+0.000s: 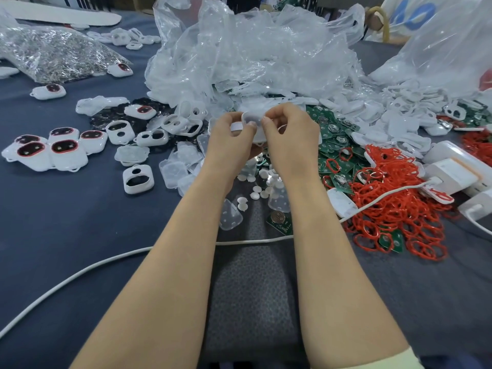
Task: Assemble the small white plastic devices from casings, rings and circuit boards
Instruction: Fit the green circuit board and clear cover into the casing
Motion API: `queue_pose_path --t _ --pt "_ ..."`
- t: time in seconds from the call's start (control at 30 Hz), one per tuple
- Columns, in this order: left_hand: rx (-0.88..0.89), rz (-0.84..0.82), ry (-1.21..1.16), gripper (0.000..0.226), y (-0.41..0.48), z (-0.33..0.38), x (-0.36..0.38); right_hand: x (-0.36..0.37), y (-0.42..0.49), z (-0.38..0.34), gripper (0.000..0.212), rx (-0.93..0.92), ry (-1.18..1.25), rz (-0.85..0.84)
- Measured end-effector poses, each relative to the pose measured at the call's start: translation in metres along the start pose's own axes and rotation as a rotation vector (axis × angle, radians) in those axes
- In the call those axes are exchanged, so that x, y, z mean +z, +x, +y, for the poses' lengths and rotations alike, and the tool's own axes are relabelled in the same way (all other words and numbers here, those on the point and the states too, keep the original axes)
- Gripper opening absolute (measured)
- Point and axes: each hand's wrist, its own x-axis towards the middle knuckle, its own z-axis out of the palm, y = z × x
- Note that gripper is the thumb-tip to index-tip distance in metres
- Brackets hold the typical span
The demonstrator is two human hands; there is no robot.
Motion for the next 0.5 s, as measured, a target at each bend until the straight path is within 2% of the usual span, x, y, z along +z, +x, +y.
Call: queue_pose_path --t 0.5 --pt "0.020 -0.014 -0.002 0.032 0.0022 -0.0031 -0.0003 0.0009 -0.0018 -0.0030 0.010 0.026 -0.022 -0.008"
